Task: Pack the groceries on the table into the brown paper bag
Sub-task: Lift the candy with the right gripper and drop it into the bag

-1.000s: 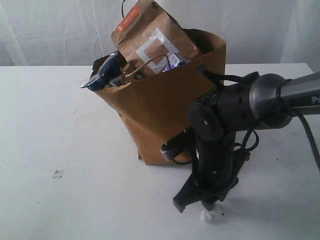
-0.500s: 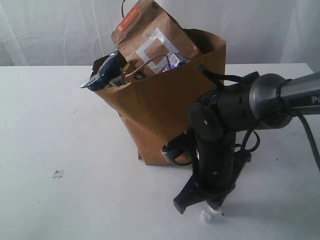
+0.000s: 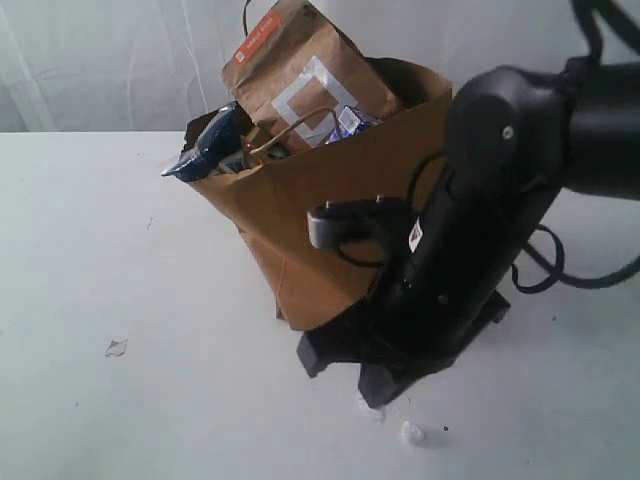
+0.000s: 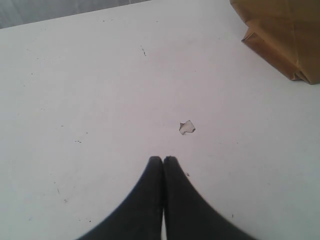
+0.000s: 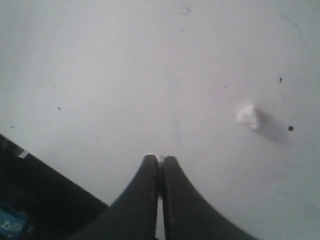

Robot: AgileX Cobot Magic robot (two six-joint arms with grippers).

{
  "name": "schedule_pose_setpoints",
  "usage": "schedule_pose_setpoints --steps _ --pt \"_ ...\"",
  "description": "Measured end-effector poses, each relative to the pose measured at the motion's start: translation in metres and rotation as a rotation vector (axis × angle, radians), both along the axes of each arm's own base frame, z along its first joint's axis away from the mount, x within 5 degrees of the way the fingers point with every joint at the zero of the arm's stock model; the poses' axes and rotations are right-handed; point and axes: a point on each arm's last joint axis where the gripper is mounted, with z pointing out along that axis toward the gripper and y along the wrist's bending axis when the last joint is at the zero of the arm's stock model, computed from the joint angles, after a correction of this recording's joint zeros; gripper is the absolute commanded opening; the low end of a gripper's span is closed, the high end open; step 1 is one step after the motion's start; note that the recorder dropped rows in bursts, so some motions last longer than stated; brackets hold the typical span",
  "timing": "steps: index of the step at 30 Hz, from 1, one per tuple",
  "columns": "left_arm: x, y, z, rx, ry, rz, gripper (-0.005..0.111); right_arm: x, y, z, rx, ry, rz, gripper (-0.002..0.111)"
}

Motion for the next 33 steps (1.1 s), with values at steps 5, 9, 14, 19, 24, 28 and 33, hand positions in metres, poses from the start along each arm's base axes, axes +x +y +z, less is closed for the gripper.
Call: schedule_pose_setpoints --steps 5,9,14,19,24,28,33 --pt "0.0 0.0 0.0 0.0 0.0 0.0 0.0 -0.029 0.033 0.066 0.137 -0.064 0.157 0.0" --pt "0.0 0.0 0.0 0.0 0.0 0.0 0.0 -0.032 0.061 0.132 0.424 -0.228 0.186 0.0" --pt "0.0 0.0 0.0 0.0 0.0 0.0 0.0 -0.01 0.063 0.182 0.62 -0.484 0.09 0.0" --pt "0.0 0.0 0.0 0.0 0.0 0.0 0.0 0.025 0.049 0.196 0.644 -0.634 -0.028 0.0" --pt "0.0 0.0 0.0 0.0 0.0 0.0 0.0 0.068 0.034 0.179 0.575 -0.694 -0.135 0.0" --pt "0.0 0.0 0.0 0.0 0.0 0.0 0.0 0.094 0.028 0.16 0.52 -0.685 -0.185 0.0" --pt "0.0 0.0 0.0 0.0 0.0 0.0 0.0 0.112 0.031 0.137 0.464 -0.649 -0.196 0.0"
